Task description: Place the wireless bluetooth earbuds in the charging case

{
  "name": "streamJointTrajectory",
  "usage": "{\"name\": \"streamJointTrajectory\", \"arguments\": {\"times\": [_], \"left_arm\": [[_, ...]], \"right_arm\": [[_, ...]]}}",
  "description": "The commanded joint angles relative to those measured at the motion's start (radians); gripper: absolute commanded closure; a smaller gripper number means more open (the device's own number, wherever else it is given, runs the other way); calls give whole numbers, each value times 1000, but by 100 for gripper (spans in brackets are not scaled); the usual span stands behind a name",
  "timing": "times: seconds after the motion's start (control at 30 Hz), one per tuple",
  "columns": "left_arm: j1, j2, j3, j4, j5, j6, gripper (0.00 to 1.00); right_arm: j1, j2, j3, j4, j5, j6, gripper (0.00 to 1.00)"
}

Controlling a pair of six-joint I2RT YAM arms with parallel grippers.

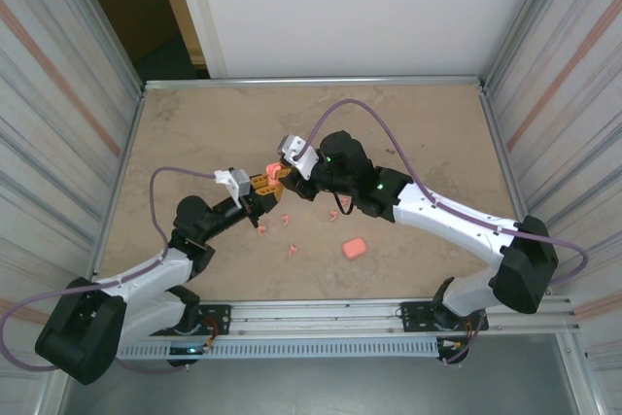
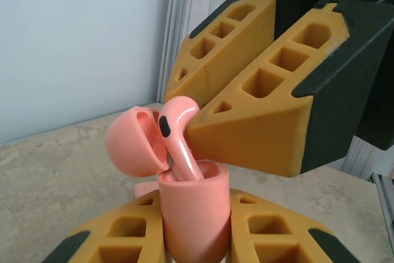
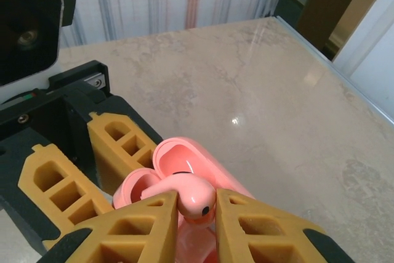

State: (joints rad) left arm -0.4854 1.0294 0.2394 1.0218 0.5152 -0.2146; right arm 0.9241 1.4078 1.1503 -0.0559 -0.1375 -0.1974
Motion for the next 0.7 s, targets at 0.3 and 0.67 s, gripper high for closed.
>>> {"name": "streamJointTrajectory", "arguments": {"times": [0.3, 0.67], "left_arm": [[1, -17, 19, 41, 15, -9, 100], [2, -28, 11, 40, 10, -8, 100]], "right_arm": [[11, 7, 38, -42, -77, -23, 73], [7, -61, 44, -42, -14, -8, 51]]}}
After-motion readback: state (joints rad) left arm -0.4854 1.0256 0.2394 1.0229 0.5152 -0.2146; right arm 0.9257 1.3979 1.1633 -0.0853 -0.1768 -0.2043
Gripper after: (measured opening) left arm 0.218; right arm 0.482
